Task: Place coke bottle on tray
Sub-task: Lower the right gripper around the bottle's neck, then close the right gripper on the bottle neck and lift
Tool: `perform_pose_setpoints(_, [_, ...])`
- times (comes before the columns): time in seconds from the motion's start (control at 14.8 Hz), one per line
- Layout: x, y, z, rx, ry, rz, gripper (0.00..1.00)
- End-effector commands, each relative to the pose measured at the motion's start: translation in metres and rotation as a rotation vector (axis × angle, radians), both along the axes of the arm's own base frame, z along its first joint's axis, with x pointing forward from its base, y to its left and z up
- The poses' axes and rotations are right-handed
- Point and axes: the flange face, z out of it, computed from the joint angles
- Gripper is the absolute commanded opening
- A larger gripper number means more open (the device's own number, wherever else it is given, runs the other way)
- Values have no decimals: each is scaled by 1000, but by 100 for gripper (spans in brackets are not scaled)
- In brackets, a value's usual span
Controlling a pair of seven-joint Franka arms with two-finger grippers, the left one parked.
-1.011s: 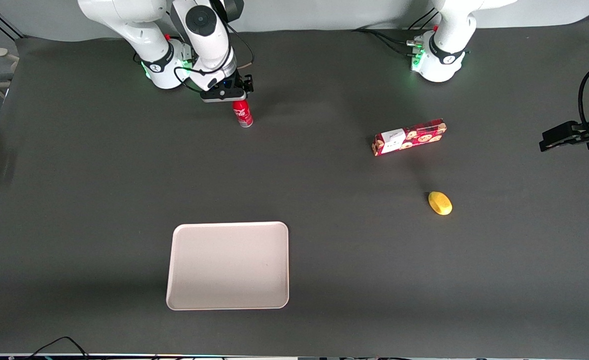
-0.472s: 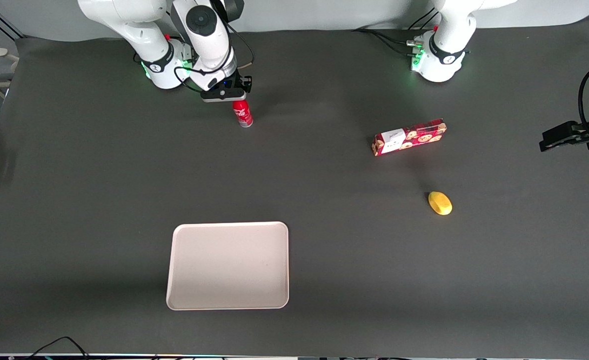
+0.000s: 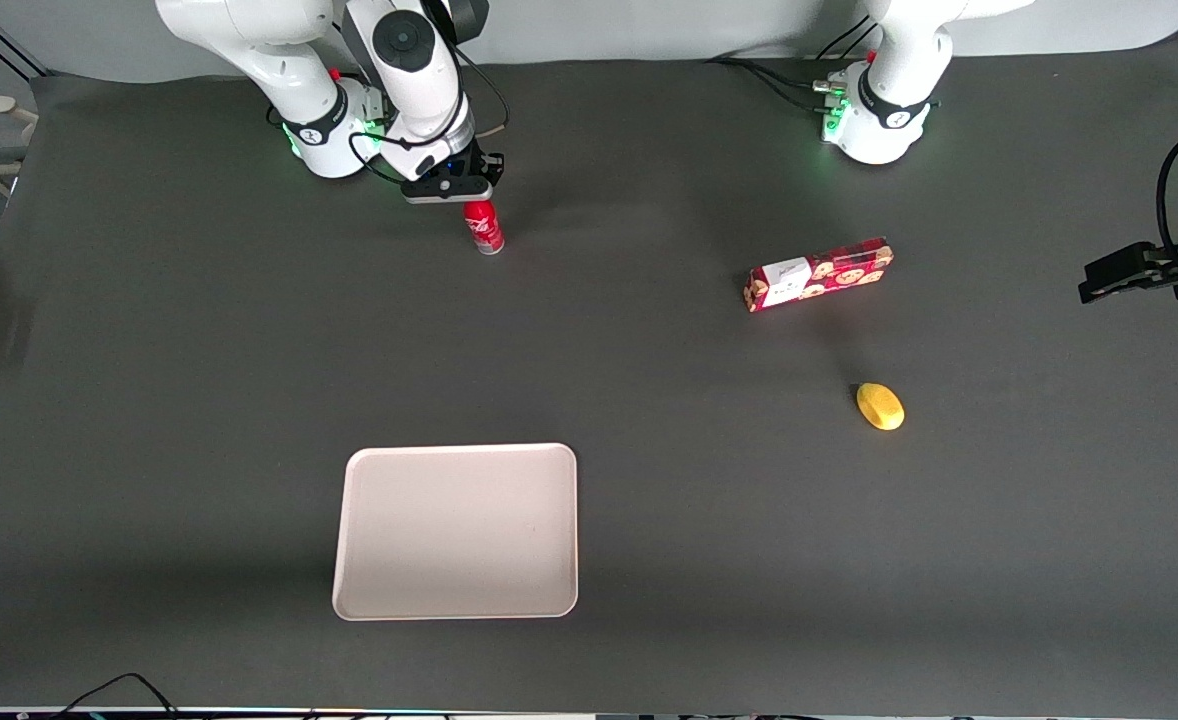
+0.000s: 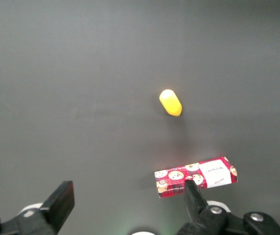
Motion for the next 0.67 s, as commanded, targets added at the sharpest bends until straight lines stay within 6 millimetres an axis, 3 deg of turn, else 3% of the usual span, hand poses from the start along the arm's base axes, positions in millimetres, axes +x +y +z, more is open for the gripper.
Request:
perform_pose_setpoints(0.0, [1,7,4,17,6,-30,8])
perform_pose_setpoints(0.07, [3,9,9,12,21,-27,0])
perform_pose_setpoints(0.27, [17,14,31,21,31,-35,0])
perform_pose_setpoints(0.61, [103,-19,112,2,73,-68,0])
